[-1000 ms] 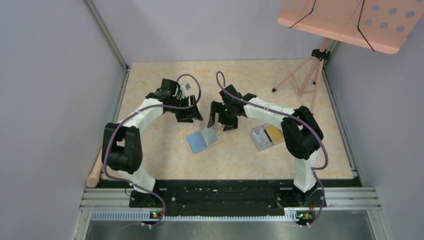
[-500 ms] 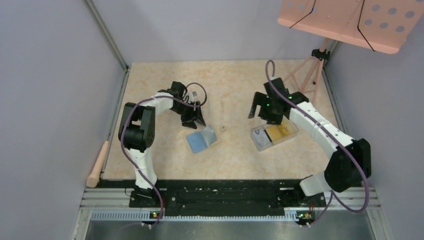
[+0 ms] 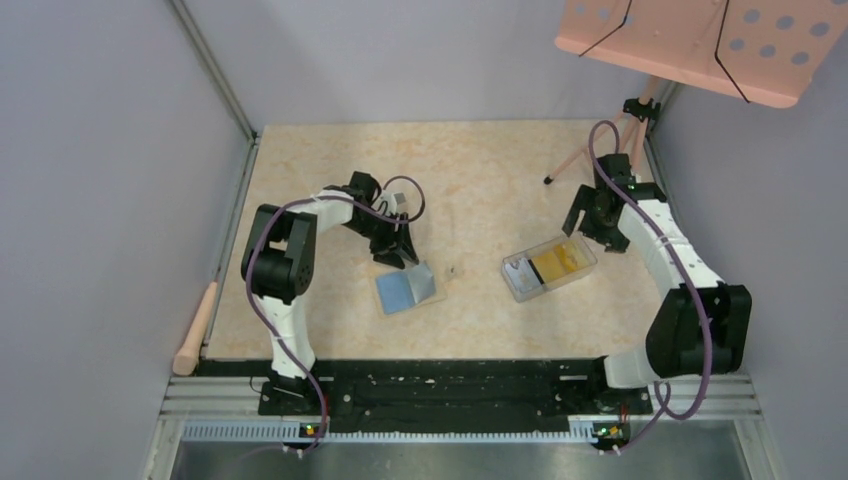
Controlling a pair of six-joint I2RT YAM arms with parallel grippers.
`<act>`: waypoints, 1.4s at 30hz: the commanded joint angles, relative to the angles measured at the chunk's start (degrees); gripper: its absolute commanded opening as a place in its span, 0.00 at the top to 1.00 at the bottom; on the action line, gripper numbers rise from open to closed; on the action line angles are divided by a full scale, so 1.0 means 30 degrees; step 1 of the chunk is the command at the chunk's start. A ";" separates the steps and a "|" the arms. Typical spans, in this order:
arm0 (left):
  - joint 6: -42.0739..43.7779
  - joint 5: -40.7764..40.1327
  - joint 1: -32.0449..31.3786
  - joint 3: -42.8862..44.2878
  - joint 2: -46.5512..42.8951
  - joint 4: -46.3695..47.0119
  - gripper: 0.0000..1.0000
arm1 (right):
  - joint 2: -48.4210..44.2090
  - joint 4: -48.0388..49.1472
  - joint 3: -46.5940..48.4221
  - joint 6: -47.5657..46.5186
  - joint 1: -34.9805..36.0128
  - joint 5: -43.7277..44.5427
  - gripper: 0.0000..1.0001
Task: Put the credit cards into the card holder
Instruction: Move the card holder to the center of the board, then move the storage box to the center of the board.
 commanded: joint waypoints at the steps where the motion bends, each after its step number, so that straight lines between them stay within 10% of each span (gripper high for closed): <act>1: 0.0804 -0.0856 -0.0199 -0.1021 -0.0390 -0.0241 0.43 | 0.1301 0.0481 0.0438 -0.1717 -0.1112 0.0679 0.20; 17: 0.0800 -0.1450 -0.0154 -0.0233 -0.3026 -0.1500 0.43 | 0.5073 0.1627 0.1512 -0.3811 -0.2369 -0.1581 0.72; 42: 0.0541 -0.0495 -0.0334 0.0007 -0.0012 0.1033 0.42 | 0.6413 0.4220 0.2428 -0.2146 -0.0140 -0.5636 0.97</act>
